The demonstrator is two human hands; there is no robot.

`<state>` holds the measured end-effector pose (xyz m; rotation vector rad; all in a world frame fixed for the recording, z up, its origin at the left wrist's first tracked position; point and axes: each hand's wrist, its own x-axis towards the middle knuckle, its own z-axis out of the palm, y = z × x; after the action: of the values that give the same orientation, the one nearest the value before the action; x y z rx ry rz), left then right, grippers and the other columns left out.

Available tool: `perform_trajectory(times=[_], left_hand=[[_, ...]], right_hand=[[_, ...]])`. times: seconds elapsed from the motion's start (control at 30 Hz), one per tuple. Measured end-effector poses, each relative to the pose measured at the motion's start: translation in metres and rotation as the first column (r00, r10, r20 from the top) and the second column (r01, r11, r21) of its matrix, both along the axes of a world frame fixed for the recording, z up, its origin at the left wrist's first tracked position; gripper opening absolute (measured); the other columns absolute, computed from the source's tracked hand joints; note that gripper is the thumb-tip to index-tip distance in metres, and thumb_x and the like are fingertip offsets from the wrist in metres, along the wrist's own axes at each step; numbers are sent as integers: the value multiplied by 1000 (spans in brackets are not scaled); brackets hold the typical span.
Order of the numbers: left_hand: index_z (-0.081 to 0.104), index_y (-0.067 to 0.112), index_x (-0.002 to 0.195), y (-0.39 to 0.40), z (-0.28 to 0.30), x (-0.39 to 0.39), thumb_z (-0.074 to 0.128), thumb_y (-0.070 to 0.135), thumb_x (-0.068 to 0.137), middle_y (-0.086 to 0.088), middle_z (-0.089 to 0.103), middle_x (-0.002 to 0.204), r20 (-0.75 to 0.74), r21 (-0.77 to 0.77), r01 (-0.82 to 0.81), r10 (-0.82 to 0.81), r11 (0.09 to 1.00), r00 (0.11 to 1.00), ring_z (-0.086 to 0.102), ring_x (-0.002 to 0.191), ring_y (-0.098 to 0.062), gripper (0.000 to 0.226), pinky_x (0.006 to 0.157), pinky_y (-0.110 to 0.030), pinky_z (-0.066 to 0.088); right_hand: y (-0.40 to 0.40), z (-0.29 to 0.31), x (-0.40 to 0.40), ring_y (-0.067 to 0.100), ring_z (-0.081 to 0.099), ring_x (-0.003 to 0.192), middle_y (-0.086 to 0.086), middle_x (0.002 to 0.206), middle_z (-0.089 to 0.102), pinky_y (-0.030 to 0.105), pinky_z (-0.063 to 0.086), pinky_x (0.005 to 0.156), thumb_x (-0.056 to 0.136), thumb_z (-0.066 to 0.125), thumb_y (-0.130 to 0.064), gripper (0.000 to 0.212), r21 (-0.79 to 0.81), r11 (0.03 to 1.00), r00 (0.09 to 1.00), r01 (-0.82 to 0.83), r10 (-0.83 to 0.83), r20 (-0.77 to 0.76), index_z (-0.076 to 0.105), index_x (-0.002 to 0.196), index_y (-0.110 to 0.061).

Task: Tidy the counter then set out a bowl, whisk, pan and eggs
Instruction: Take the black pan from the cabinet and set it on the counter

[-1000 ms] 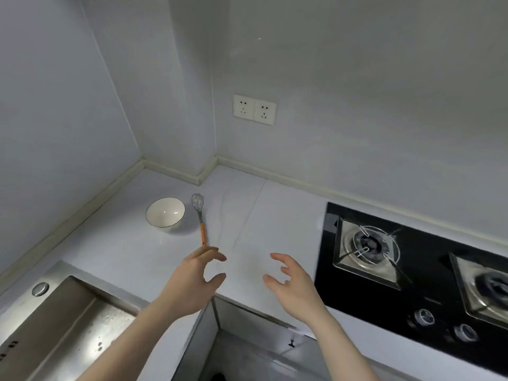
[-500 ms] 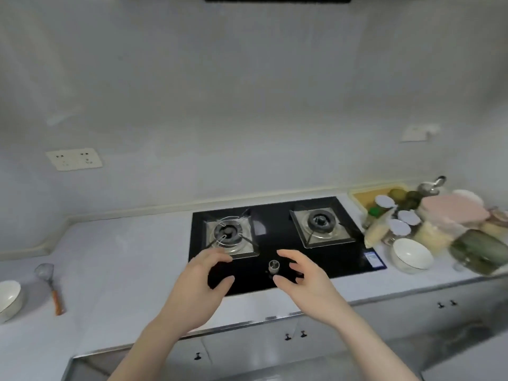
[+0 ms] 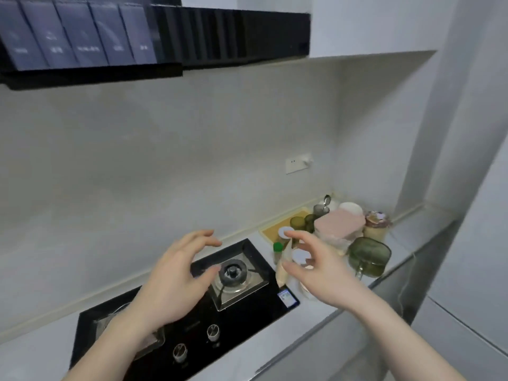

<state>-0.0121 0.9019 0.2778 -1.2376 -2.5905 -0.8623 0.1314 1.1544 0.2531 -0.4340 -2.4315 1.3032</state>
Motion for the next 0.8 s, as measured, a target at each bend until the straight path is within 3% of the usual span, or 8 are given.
perform_trajectory(times=[0.1,0.27,0.43,0.67,0.8], left_hand=[[55,49,119,50,29,-17,69,37,89,33,42,143,-53,13,79,-78,997,996,43,135,-1,35,113,-36,37],[54,48,120,141,84,-40,67,40,90,35,41,141,-222,55,220,-203,974,954,41,132,5,34,108,-26,35],[56,43,123,220,150,-46,66,41,91,28,44,142,-400,31,312,-274,950,875,45,130,1,34,104,-25,40],[57,37,122,309,227,-52,68,39,87,21,49,139,-578,-1,313,-256,950,775,50,127,-6,37,104,-30,44],[57,36,124,357,265,-54,66,39,85,19,50,138,-667,-45,210,-186,977,722,52,122,-8,40,98,-27,36]], right_hand=[[37,29,-2,-7,45,128,-26,137,51,28,43,109,91,70,-37,54,49,998,999,36,-35,-31,47,138,-49],[106,82,-14,-5,49,126,-27,135,51,33,47,106,88,68,-46,53,201,970,985,136,-112,-130,45,134,-58],[166,134,-23,-11,47,124,-33,134,48,21,47,101,93,70,-33,46,229,948,944,223,-150,-295,50,130,-51],[251,199,-44,-8,52,119,-25,131,52,20,49,94,91,71,-25,44,258,923,877,285,-143,-459,54,128,-43],[308,235,-61,-6,55,116,-22,132,52,17,50,89,90,71,-21,44,229,928,824,292,-123,-553,55,128,-37]])
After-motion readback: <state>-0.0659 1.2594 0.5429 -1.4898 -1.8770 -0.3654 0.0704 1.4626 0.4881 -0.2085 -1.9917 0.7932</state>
